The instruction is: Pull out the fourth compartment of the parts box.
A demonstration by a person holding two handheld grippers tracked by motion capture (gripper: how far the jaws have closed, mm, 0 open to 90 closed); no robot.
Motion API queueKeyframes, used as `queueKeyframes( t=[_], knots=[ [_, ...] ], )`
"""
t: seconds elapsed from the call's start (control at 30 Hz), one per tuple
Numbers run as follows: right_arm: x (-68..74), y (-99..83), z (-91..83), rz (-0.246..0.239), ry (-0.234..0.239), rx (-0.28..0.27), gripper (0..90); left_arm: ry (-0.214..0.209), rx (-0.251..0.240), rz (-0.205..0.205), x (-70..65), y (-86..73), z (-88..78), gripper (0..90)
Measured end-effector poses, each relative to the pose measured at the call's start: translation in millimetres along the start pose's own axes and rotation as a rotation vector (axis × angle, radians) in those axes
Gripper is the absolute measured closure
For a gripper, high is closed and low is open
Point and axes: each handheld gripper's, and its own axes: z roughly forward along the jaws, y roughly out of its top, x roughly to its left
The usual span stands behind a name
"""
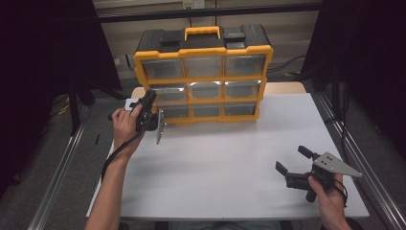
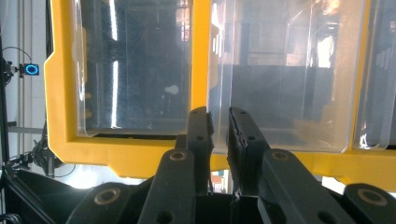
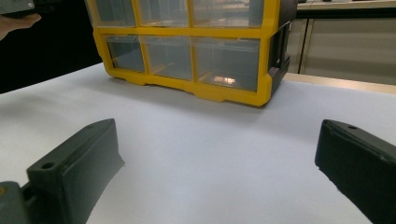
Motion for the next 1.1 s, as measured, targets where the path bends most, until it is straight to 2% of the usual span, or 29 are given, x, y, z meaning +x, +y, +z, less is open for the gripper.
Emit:
queueKeyframes(
  t=[0.07,0.1,0.13,0.2,0.23,0.27,0.43,0.6,0.8,0.83,0.9,0.93,1.1],
  knots=[
    [-0.1,-0.1,0.1,-0.002,-0.002,0.000,0.0,-0.004,0.007,-0.006,-0.2,0.2,-1.3,79.8],
    [0.0,0.0,0.2,0.000,0.001,0.000,0.0,-0.001,-0.006,-0.028,-1.5,0.0,-0.5,79.8],
    [0.1,0.0,0.2,0.000,0.001,0.000,0.0,0.001,0.012,-0.011,-0.5,0.7,-2.2,79.8],
    [0.2,0.0,0.1,-0.001,0.001,0.001,0.0,0.002,0.011,-0.010,-0.3,0.8,-2.8,79.8],
    [0.2,0.0,0.1,0.000,-0.002,0.000,0.0,0.016,-0.026,-0.018,-1.4,-0.4,-0.4,79.8],
    [0.1,0.0,0.1,-0.002,-0.002,0.001,0.0,-0.002,0.008,-0.003,0.4,0.8,-3.3,79.8],
    [0.1,0.0,0.0,-0.003,0.001,0.001,0.0,-0.002,0.002,-0.013,0.0,0.2,-5.1,79.7],
    [0.4,0.2,-0.1,0.001,-0.003,-0.001,0.0,-0.002,0.003,0.000,2.1,1.3,-7.1,79.5],
    [0.2,0.2,-0.1,-0.002,-0.003,-0.003,0.0,-0.001,-0.001,-0.009,1.7,1.7,-8.4,79.6],
    [0.2,0.2,-0.3,0.001,-0.001,0.000,0.0,0.016,-0.026,-0.013,0.5,0.8,-6.8,79.6],
    [0.3,0.2,-0.3,0.002,-0.003,-0.001,0.0,-0.003,0.011,-0.013,0.7,1.8,-9.6,79.7],
    [0.3,0.2,-0.4,0.002,-0.003,-0.001,0.0,0.003,0.008,0.004,2.0,2.4,-10.2,79.7],
    [0.2,0.3,-0.3,-0.004,-0.002,0.001,0.0,-0.003,0.005,-0.011,0.7,2.1,-11.1,79.8]
  ],
)
